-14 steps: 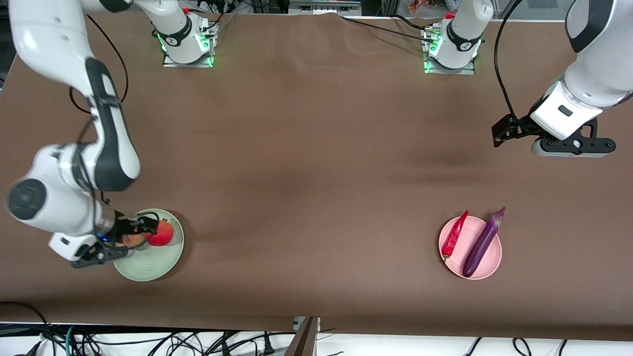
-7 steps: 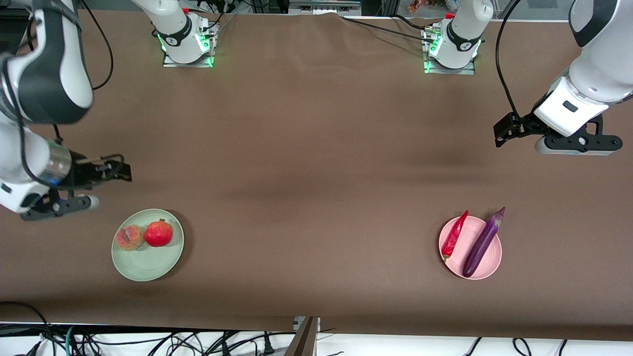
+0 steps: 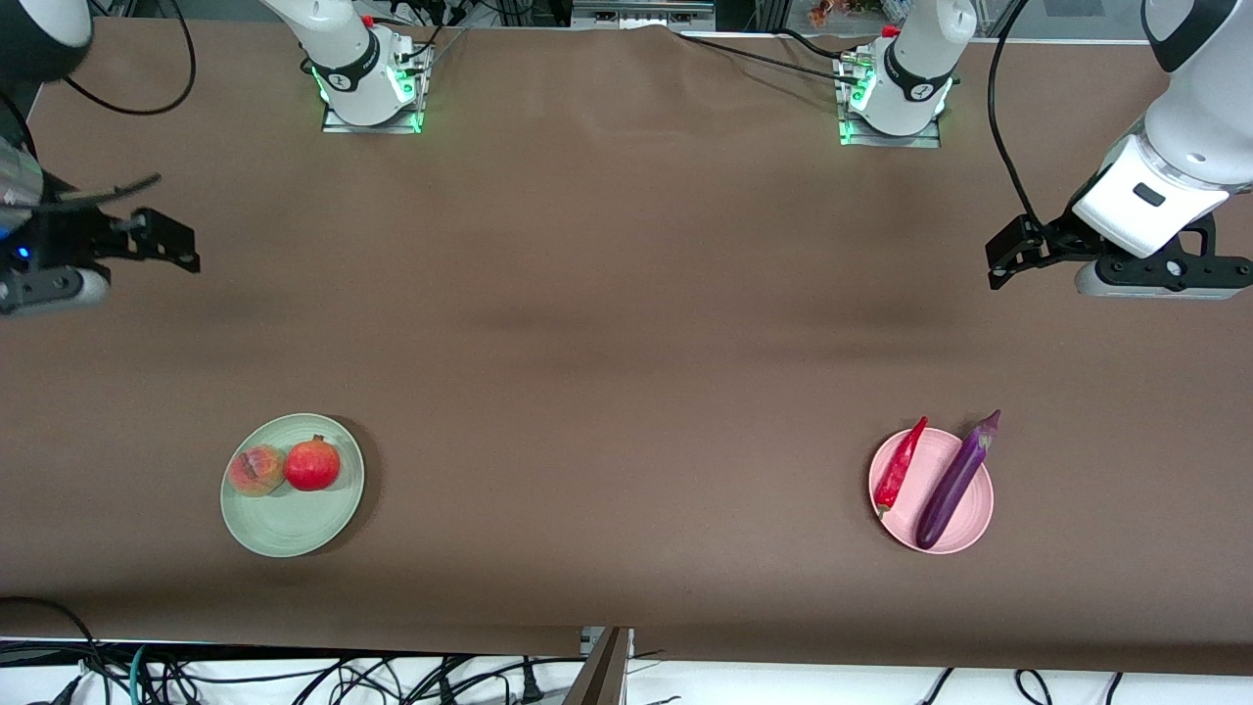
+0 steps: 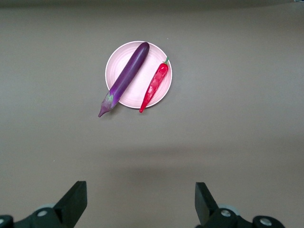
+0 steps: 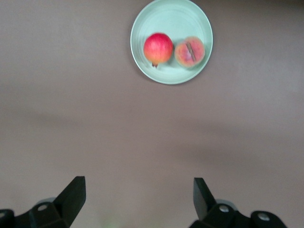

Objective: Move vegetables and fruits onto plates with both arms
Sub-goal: 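Release the apple beside the peach and withdraw the right gripper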

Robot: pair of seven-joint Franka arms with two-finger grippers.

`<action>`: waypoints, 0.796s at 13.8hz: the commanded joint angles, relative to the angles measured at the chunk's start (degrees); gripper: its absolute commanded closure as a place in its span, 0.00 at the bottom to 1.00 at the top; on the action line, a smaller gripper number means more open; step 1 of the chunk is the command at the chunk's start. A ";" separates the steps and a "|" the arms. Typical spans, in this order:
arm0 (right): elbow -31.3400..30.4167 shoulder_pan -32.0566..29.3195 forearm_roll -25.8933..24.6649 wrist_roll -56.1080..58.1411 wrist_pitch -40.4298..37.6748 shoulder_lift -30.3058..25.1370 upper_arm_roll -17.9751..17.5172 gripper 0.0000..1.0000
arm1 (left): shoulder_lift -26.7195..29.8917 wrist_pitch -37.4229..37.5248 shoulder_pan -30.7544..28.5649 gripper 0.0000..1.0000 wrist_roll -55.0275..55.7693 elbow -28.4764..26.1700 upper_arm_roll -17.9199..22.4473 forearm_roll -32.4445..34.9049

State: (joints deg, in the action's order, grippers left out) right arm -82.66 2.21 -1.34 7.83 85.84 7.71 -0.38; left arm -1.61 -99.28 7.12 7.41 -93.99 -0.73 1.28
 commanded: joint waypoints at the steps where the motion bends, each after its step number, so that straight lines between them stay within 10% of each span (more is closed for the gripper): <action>1: -5.15 -1.15 -0.42 0.95 2.05 -3.05 -0.59 0.00 | -1.11 1.98 -0.36 0.00 -0.11 3.71 -0.41 -0.84; 11: -4.62 -2.12 -0.24 -1.50 -0.33 -2.70 -2.43 0.00 | -2.08 6.47 -0.53 0.00 0.06 5.30 0.03 -1.37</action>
